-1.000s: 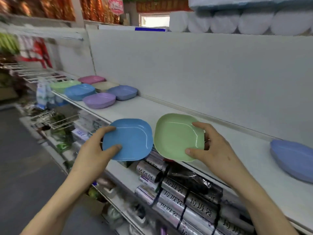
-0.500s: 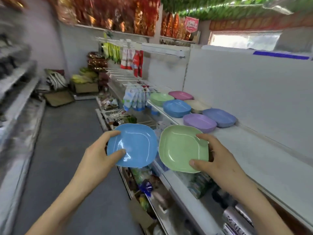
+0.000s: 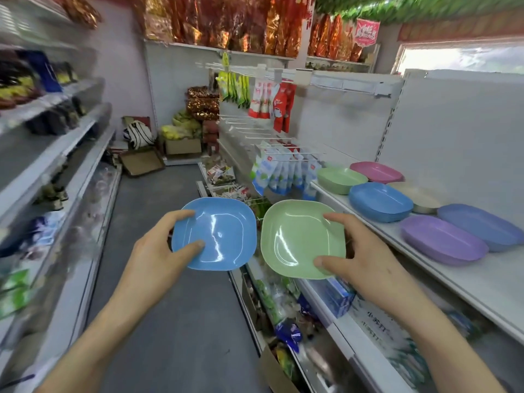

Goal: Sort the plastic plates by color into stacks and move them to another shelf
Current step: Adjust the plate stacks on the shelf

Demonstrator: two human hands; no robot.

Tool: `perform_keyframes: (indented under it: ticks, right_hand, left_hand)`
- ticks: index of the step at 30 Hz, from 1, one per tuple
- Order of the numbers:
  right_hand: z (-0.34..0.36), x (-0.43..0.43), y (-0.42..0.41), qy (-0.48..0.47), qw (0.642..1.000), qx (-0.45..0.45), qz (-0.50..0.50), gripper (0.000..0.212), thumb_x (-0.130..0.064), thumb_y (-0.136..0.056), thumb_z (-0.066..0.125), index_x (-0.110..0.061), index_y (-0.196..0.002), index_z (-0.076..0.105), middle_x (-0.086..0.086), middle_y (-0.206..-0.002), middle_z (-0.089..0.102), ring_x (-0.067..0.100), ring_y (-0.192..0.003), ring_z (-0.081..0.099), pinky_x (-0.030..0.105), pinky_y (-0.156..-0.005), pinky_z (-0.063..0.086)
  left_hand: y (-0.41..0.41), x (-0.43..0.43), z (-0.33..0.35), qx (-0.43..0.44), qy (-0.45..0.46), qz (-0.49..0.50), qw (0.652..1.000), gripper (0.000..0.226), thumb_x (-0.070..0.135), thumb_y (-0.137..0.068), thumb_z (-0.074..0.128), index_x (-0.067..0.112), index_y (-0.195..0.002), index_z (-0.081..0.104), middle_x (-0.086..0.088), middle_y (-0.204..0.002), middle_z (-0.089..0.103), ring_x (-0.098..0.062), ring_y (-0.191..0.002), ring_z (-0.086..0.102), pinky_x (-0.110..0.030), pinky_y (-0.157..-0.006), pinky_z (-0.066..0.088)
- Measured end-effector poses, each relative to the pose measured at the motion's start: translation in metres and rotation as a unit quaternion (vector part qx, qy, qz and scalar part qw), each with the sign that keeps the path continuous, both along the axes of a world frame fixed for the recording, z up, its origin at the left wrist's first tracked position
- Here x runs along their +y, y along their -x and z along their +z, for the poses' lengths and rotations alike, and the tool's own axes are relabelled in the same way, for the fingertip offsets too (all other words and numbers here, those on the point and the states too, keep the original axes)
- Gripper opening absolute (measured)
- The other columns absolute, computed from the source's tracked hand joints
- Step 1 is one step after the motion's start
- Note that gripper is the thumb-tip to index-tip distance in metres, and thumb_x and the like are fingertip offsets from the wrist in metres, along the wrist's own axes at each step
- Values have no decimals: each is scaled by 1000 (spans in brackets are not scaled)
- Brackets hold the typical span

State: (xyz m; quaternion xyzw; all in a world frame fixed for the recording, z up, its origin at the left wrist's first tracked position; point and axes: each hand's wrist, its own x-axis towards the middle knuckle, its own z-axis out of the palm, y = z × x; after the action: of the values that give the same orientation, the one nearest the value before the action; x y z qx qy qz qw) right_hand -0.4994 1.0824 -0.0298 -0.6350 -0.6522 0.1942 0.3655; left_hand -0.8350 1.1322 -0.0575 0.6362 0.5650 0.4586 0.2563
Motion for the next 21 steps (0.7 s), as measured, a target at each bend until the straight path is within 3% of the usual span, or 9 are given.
perform_keyframes:
  ticks: [5, 13, 15, 18, 21]
  right_hand:
    - [-3, 60, -4, -16, 1000, 6, -23, 76, -38, -74, 85, -58, -134, 43, -20, -124, 59, 12, -113, 60, 46, -96, 54]
    - [10, 184, -12, -31, 998, 10, -50, 77, -42, -76, 83, -58, -137, 39, -15, -125, 60, 14, -113, 59, 43, -96, 53]
    - [15, 212, -13, -35, 998, 9, -57, 76, -40, -77, 83, -55, -138, 40, -15, -127, 59, 13, -114, 58, 42, -96, 52]
    - [19, 243, -20, -43, 996, 3, -74, 75, -36, -78, 83, -51, -139, 43, -12, -120, 60, 12, -106, 58, 34, -86, 50]
    - [19, 259, -29, -38, 994, -1, -101, 75, -36, -78, 82, -51, -140, 42, -16, -111, 57, 10, -98, 56, 27, -76, 44]
  left_hand:
    - [-9, 71, 4, 19, -13, -14, 1000, 46, 30, -88, 75, 52, -124, 56, 21, -113, 64, -7, -91, 61, -34, -71, 55]
    - [-28, 207, 27, 28, -33, -46, 998, 43, 29, -89, 75, 51, -123, 57, 23, -111, 63, -8, -87, 61, -35, -72, 55]
    - [-32, 240, 34, 34, -43, -60, 997, 45, 29, -89, 75, 49, -125, 57, 27, -115, 62, -7, -94, 62, -33, -74, 54]
    - [-40, 286, 35, 31, -56, -79, 995, 45, 29, -89, 75, 46, -127, 58, 29, -121, 59, 2, -108, 57, -26, -78, 48]
    - [-56, 323, 31, 19, -47, -107, 993, 44, 29, -90, 75, 47, -126, 58, 20, -124, 62, 0, -98, 62, -31, -76, 53]
